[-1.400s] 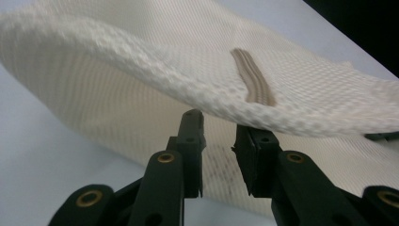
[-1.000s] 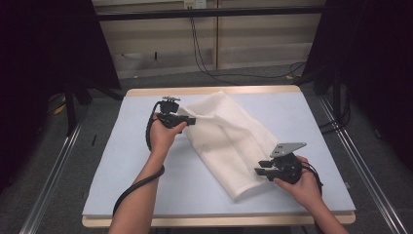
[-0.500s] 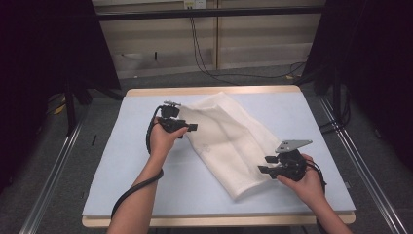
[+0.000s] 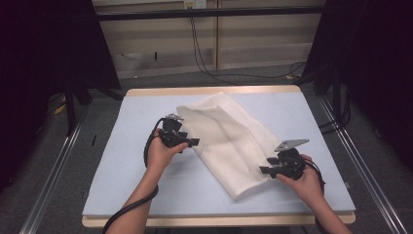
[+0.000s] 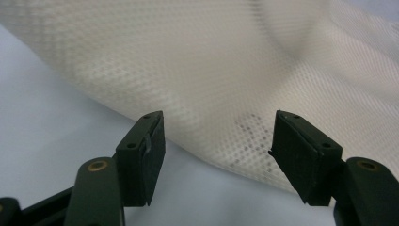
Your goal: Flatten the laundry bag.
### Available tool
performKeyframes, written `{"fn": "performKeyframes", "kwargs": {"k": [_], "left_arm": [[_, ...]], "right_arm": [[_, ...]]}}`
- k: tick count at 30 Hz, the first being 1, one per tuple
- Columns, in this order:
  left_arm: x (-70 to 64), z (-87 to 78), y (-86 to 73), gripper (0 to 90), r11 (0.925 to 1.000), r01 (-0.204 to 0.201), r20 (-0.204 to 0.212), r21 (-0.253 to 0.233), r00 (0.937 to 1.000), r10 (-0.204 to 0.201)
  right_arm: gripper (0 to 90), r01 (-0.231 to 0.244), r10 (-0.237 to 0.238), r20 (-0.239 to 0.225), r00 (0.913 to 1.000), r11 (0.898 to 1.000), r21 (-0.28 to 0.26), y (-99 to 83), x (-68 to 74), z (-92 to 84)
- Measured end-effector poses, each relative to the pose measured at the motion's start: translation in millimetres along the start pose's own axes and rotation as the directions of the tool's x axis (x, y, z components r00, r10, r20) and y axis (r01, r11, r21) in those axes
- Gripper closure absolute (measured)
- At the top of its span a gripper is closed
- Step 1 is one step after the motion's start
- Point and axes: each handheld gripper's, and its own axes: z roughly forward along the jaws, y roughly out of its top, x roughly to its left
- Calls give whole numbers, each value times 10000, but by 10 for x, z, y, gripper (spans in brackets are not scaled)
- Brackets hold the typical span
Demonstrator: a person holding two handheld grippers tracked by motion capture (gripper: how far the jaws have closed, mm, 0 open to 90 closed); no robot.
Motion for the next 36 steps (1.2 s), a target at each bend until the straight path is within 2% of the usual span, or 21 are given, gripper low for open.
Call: {"fn": "performKeyframes", "kwargs": {"k": [1, 4, 6, 8, 9, 11, 14, 16, 17, 21, 22, 23, 25, 26, 27, 28, 31, 32, 33, 34, 36], "left_arm": [[-60, -21, -21, 354, 9993, -351, 117, 97, 9993, 350], [-166, -24, -44, 351, 9988, -498, 253, 3, 9984, 498], [-195, -24, -48, 350, 9987, -510, 400, -20, 9979, 511], [-255, -23, -57, 343, 9978, -667, 453, -15, 9967, 667], [-317, -2, -68, 337, 9974, -725, 677, -30, 9951, 725], [-366, 9, -77, 322, 9971, -764, 833, -57, 9936, 766], [-432, 41, -86, 317, 9963, -854, 1084, -92, 9904, 859], [-456, 50, -86, 306, 9959, -899, 1104, -86, 9898, 903], [-505, 65, -82, 297, 9952, -978, 1320, -94, 9864, 982], [-585, 96, -81, 254, 9928, -1192, 1459, -130, 9820, 1198], [-640, 128, -82, 246, 9915, -1297, 1664, -135, 9774, 1301], [-640, 128, -82, 246, 9915, -1297, 1664, -135, 9774, 1301], [-721, 175, -74, 246, 9873, -1591, 1876, 23, 9698, 1558], [-721, 175, -74, 246, 9873, -1591, 1876, 23, 9698, 1558], [-755, 197, -70, 246, 9851, -1717, 1984, 25, 9657, 1678], [-815, 243, -65, 246, 9814, -1917, 2180, 100, 9583, 1849], [-890, 327, -71, 247, 9740, -2240, 2409, 336, 9476, 2097], [-890, 327, -71, 250, 9740, -2240, 2409, 336, 9476, 2097], [-915, 358, -77, 250, 9703, -2382, 2356, 413, 9461, 2222], [-954, 425, -94, 259, 9675, -2484, 2498, 481, 9408, 2291], [-985, 493, -112, 293, 9584, -2753, 2532, 750, 9349, 2487]], "right_arm": [[615, -18, 18, -71, 10000, 10000, -27, 2, 5, 1], [755, 305, -304, -35, 9995, 9995, 32, 37, 30, -15], [811, 383, -383, -295, 9988, 9993, -13, 63, 48, -16], [834, 481, -482, -308, 9984, 9988, -30, 83, 75, -11], [835, 546, -544, -388, 9978, 9985, 40, 95, 89, -7], [836, 714, -721, -406, 9966, 9973, -169, 117, 135, -13], [836, 789, -810, -707, 9942, 9964, -315, 160, 186, -16], [836, 647, -673, -822, 9943, 9973, -332, 172, 197, -19], [837, 500, -559, -1189, 9913, 9974, -515, 188, 202, -4], [836, 509, -578, -1396, 9885, 9973, -526, 206, 248, 32], [836, 564, -639, -1446, 9874, 9969, -557, 212, 261, 41], [836, 564, -639, -1446, 9874, 9969, -557, 212, 261, 41], [836, 545, -637, -1558, 9857, 9966, -625, 230, 295, 46], [836, 531, -641, -1638, 9844, 9961, -708, 236, 300, 51], [837, 491, -609, -1687, 9838, 9961, -733, 241, 307, 51], [837, 484, -605, -1705, 9835, 9961, -743, 246, 314, 54], [838, 451, -580, -1763, 9826, 9961, -758, 252, 326, 69], [838, 497, -620, -1744, 9827, 9960, -744, 252, 328, 76], [839, 465, -588, -1718, 9834, 9961, -744, 250, 330, 79], [839, 462, -589, -1715, 9834, 9960, -769, 248, 327, 83], [839, 436, -567, -1745, 9830, 9960, -779, 246, 321, 86]]}}
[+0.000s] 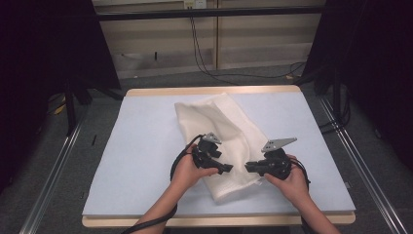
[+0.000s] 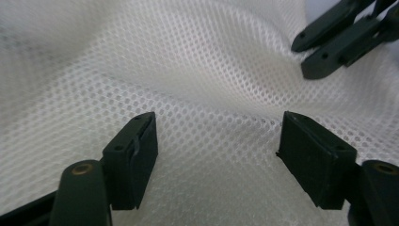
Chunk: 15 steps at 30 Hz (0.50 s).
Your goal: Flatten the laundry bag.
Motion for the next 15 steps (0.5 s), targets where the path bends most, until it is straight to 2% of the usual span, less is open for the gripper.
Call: {"fn": "performKeyframes", "kwargs": {"k": [1, 2, 3, 4, 5, 6, 8, 9, 10, 11, 12, 13, 14, 15], "left_arm": [[-7, 26, -5, 319, 9991, -216, -115, 355, 9997, 220], [-17, 44, -10, 321, 9985, -382, -170, 386, 9991, 388], [-17, 44, -10, 332, 9985, -382, -170, 386, 9991, 388], [-37, 56, -7, 361, 9986, -420, -366, 336, 9984, 433], [-59, 59, 11, 392, 9970, -550, -573, 548, 9967, 581], [-62, 57, 22, 406, 9922, -899, -630, 862, 9934, 955], [-102, 76, 37, 442, 9899, -1012, -846, 993, 9904, 1097], [-116, 82, 46, 482, 9886, -1133, -786, 996, 9895, 1213], [-134, 88, 46, 591, 9881, -1152, -960, 1023, 9875, 1251], [-134, 88, 46, 614, 9881, -1152, -960, 1023, 9875, 1251], [-148, 101, 45, 622, 9920, -914, -1074, 872, 9891, 1006], [-129, 76, 46, 668, 9863, -1251, -1124, 1076, 9842, 1371], [-130, 80, 39, 803, 9907, -1011, -939, 912, 9895, 1097], [-122, 82, 32, 837, 9909, -986, -888, 918, 9903, 1067]], "right_arm": [[839, -39, 39, -17, 10000, 10000, 28, -1, -4, -4], [839, -73, 73, -9, 10000, 10000, 42, -3, -8, -7], [839, -73, 73, -9, 10000, 10000, 42, -3, -8, -7], [840, -20, 20, 1, 10000, 10000, -38, -10, -21, -11], [839, -101, 101, -26, 9999, 9999, -15, -13, -23, -17], [839, -111, 110, -41, 9999, 9999, -33, -16, -27, -15], [838, -110, 110, 1, 9999, 9999, -11, -18, -25, -8], [837, -109, 109, 5, 9999, 9999, -28, -19, -25, -5], [837, -115, 115, 14, 9999, 9999, -45, -21, -27, -1], [836, -152, 152, -22, 9999, 9999, -54, -24, -29, 2], [835, -156, 156, 16, 9999, 9999, -49, -25, -32, 5], [833, -159, 159, 25, 9999, 9999, -27, -26, -34, 3], [830, -165, 166, 49, 9999, 9998, -61, -26, -36, 2], [829, -172, 172, 29, 9998, 9998, -43, -26, -39, -2]]}}
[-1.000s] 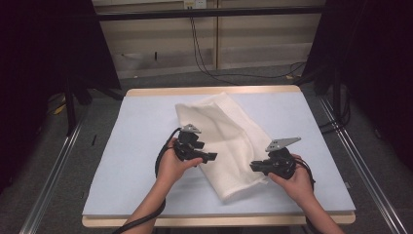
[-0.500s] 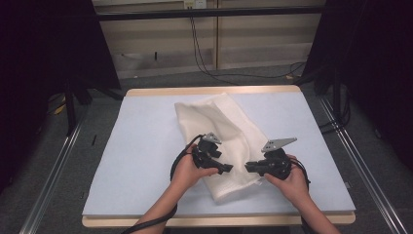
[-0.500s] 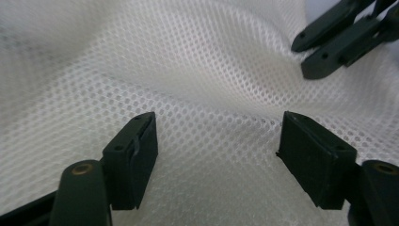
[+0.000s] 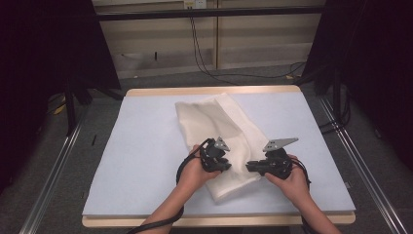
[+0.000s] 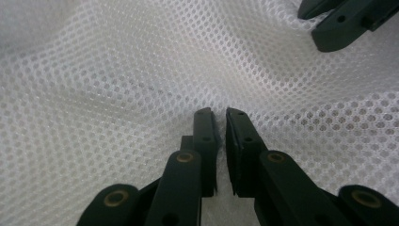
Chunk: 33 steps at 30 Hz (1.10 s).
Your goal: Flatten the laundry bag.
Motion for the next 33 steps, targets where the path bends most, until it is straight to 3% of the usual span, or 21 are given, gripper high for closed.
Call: {"fn": "performKeyframes", "kwargs": {"k": [1, 6, 9, 14, 16, 17, 20, 23, 24, 25, 26, 28, 29, 31, 32, 33], "left_arm": [[0, 0, 0, 895, 10000, 0, 0, 0, 10000, 0], [12, -5, 20, 900, 9991, 419, 113, 104, 9991, -421], [39, -45, 7, 900, 9973, 706, 343, -219, 9970, -698], [21, -114, 26, 900, 9986, 482, 328, -222, 9983, -475], [40, -161, 32, 900, 9959, 770, 411, -474, 9963, -750], [43, -186, 36, 900, 9928, 984, 469, -684, 9943, -954], [61, -259, 50, 900, 9895, 1131, 456, -901, 9930, -1094], [83, -343, 50, 900, 9863, 1248, 499, -1076, 9915, -1200], [91, -377, 49, 900, 9855, 1389, 491, -973, 9897, -1346], [101, -389, 32, 900, 9803, 1534, 661, -1241, 9871, -1461], [101, -389, 32, 900, 9803, 1534, 661, -1241, 9871, -1461], [117, -426, -8, 900, 9731, 1799, 815, -1441, 9821, -1696], [117, -433, -13, 900, 9738, 1783, 792, -1414, 9825, -1684], [122, -445, -14, 900, 9761, 1723, 777, -1329, 9836, -1630], [127, -438, -22, 900, 9724, 1753, 878, -1538, 9827, -1632], [132, -458, -19, 900, 9723, 1797, 851, -1497, 9820, -1684]], "right_arm": [[826, 2, -2, -13, 10000, 10000, 7, 0, 0, 0], [838, 113, -114, 122, 9999, 9999, 101, -2, 2, -8], [844, 216, -218, 155, 9996, 9997, 124, 10, 16, -24], [845, 139, -140, -138, 9998, 9999, -64, 28, 8, -27], [843, 111, -112, -128, 9999, 9999, -127, 29, 6, -32], [835, 34, -37, -143, 9999, 9998, -175, 26, 4, -38], [774, -238, 234, -131, 9996, 9993, -294, 4, -27, -64], [655, -598, 595, -73, 9982, 9965, -581, -13, -76, -124], [631, -727, 729, 0, 9973, 9944, -767, -22, -106, -164], [594, -898, 921, 202, 9955, 9912, -972, -33, -150, -210], [560, -1054, 1110, 473, 9927, 9885, -1081, -48, -204, -253], [554, -1328, 1424, 818, 9864, 9847, -1127, -83, -296, -317], [550, -1301, 1399, 1056, 9845, 9870, -946, -99, -317, -333], [517, -867, 908, 1529, 9841, 9957, -334, -133, -318, -304], [517, -867, 908, 1529, 9841, 9957, -334, -133, -318, -304], [444, -441, 382, 1929, 9805, 9987, 262, -184, -299, -207]]}}
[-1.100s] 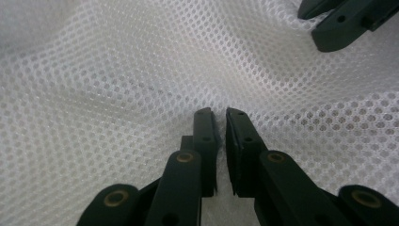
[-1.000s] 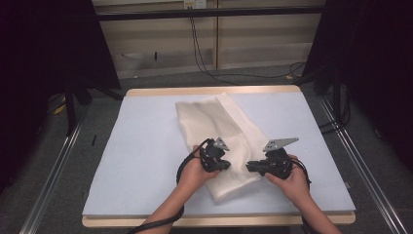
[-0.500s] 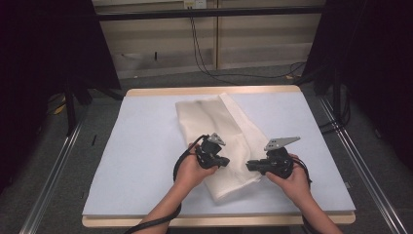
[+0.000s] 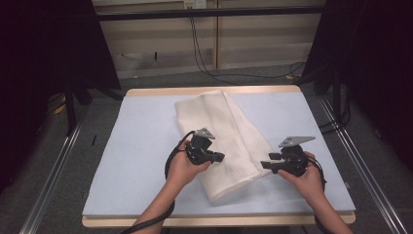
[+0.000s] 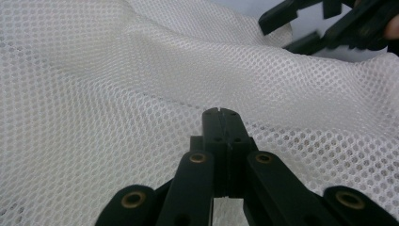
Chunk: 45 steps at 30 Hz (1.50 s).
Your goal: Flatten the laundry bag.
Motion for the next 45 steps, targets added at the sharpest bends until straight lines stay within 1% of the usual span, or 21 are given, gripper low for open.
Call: {"fn": "performKeyframes", "kwargs": {"k": [1, 3, 5, 9, 11, 12, 13, 14, 15, 17, 21, 23, 24, 25, 26, 30, 33, 36, 39, 41, 45], "left_arm": [[1, -11, 1, 900, 10000, 11, -40, -74, 10000, -11], [2, -25, 1, 900, 9999, 43, -16, -112, 10000, -43], [12, -92, -7, 900, 9996, 116, -16, -243, 9999, -116], [10, -183, -23, 900, 9996, 70, -93, -268, 9999, -72], [11, -260, -78, 900, 9994, 123, -122, -328, 9998, -127], [11, -260, -78, 900, 9994, 123, -122, -328, 9998, -127], [19, -295, -139, 900, 9989, 258, -95, -385, 9996, -262], [31, -312, -169, 900, 9991, 248, -87, -349, 9996, -251], [36, -327, -196, 900, 9990, 289, -116, -341, 9995, -294], [45, -347, -245, 900, 9987, 355, -116, -378, 9993, -359], [44, -399, -306, 900, 9976, 384, -162, -568, 9991, -394], [47, -412, -316, 900, 9979, 388, -165, -525, 9991, -397], [47, -423, -329, 900, 9976, 407, -200, -555, 9989, -418], [47, -423, -329, 900, 9976, 407, -200, -555, 9989, -418], [54, -431, -346, 900, 9972, 353, -181, -662, 9992, -366], [70, -443, -367, 900, 9970, 422, -296, -655, 9986, -442], [90, -438, -395, 900, 9965, 493, -305, -677, 9982, -515], [109, -424, -438, 900, 9952, 632, -323, -749, 9973, -658], [129, -423, -461, 900, 9946, 676, -355, -788, 9969, -706], [154, -434, -503, 900, 9923, 832, -266, -917, 9959, -859], [150, -474, -529, 900, 9923, 777, -421, -968, 9957, -821]], "right_arm": [[418, 165, -173, 225, 9996, 9993, 342, -30, 19, 55], [442, 755, -771, 634, 9950, 9968, 267, -65, 59, 110], [486, 674, -711, 626, 9955, 9960, 592, -32, 55, 95], [538, 620, -673, 683, 9954, 9952, 758, -11, 58, 99], [682, 889, -938, 620, 9937, 9930, 776, 2, 74, 100], [728, 841, -880, 487, 9949, 9935, 767, 3, 82, 101], [732, 902, -946, 534, 9941, 9927, 800, 7, 95, 104], [782, 937, -994, 611, 9932, 9915, 901, 16, 108, 102], [851, 934, -967, 331, 9948, 9915, 907, 21, 110, 106], [896, 1010, -1050, 325, 9939, 9892, 1061, 43, 128, 114], [900, 896, -959, 448, 9944, 9879, 1265, 71, 148, 113], [900, 966, -1020, 431, 9939, 9890, 1125, 68, 133, 115], [900, 1025, -1117, 854, 9901, 9892, 1047, 67, 98, 98], [900, 1025, -1117, 854, 9901, 9892, 1047, 67, 98, 98], [900, 842, -927, 949, 9912, 9924, 894, 75, 18, 81], [900, 635, -743, 1178, 9903, 9936, 930, 108, -116, 77], [900, 572, -721, 1484, 9863, 9931, 1025, 132, -234, 86], [900, 374, -538, 1973, 9789, 9956, 856, 172, -411, 47], [900, 317, -451, 2120, 9762, 9973, 662, 195, -528, 12], [900, 195, -325, 2001, 9792, 9976, 666, 202, -558, 11], [900, 224, -357, 2080, 9775, 9976, 663, 198, -527, 23]]}}
